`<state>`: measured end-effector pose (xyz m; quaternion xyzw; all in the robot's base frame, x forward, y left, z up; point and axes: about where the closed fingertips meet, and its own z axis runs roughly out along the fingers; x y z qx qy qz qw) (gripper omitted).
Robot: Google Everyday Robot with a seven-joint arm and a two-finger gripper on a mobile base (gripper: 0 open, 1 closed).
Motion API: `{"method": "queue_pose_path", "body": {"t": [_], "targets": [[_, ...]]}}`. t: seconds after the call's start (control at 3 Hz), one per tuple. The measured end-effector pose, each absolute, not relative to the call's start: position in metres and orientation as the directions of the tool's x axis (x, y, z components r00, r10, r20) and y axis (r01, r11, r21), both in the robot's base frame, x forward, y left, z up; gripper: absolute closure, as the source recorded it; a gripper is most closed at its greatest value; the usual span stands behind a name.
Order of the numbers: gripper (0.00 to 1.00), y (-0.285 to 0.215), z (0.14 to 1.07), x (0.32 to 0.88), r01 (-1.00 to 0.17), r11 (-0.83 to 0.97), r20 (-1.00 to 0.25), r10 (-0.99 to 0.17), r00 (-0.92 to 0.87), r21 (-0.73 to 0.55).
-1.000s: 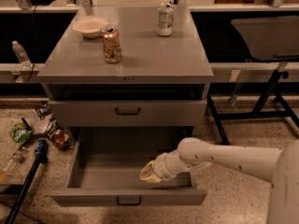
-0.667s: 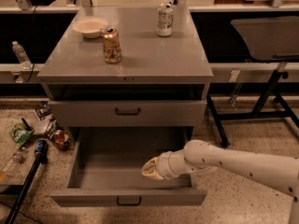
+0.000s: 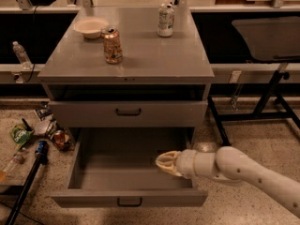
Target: Open middle drawer
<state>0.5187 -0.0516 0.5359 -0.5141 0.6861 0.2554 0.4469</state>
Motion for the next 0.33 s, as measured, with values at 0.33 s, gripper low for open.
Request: {"method": "queue_pose_path", "body": {"t": [0.33], "targets": [[0.74,-0.0808,0.539,0.5103,-0.917,0.384,-0.88,-0.467,-0.092,-0.109]]}}
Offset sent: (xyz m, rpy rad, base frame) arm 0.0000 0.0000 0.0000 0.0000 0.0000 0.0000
